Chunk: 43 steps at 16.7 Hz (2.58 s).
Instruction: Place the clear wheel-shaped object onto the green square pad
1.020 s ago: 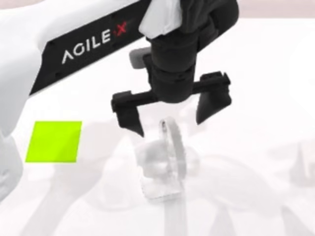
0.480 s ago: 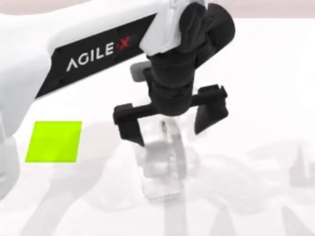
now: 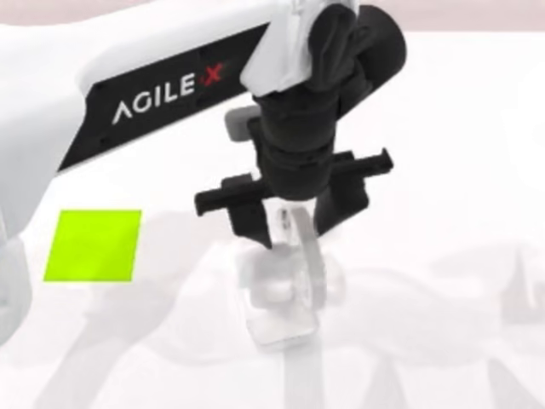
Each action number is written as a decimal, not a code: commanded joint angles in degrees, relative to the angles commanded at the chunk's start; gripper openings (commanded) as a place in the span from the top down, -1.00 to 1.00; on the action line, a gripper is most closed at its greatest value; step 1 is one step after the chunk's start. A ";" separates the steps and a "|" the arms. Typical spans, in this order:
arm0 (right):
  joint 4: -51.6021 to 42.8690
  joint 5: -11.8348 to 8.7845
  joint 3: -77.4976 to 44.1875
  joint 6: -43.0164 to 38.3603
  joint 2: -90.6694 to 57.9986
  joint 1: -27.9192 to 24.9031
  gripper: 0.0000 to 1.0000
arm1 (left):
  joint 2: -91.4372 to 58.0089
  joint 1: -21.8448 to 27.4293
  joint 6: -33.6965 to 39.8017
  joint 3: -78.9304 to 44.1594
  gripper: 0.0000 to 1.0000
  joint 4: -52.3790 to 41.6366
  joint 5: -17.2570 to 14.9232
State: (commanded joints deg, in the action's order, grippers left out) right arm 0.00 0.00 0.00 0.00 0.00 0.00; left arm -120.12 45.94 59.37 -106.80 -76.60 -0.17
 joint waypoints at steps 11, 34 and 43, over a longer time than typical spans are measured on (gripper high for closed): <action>0.00 0.00 0.00 0.00 0.00 0.00 -1.00 | 0.00 0.00 0.00 0.00 1.00 0.00 0.00; 0.00 0.00 0.00 0.00 0.00 0.00 -1.00 | -1.32 -4.62 -15.99 -11.80 1.00 -13.09 -0.05; 0.00 0.00 0.00 0.00 0.00 0.00 -1.00 | 3.55 -17.06 -69.27 -5.04 1.00 -11.06 -0.48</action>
State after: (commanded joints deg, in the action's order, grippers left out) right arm 0.00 0.00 0.00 0.00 0.00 0.00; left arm -116.57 28.88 -9.90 -111.84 -87.67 -0.65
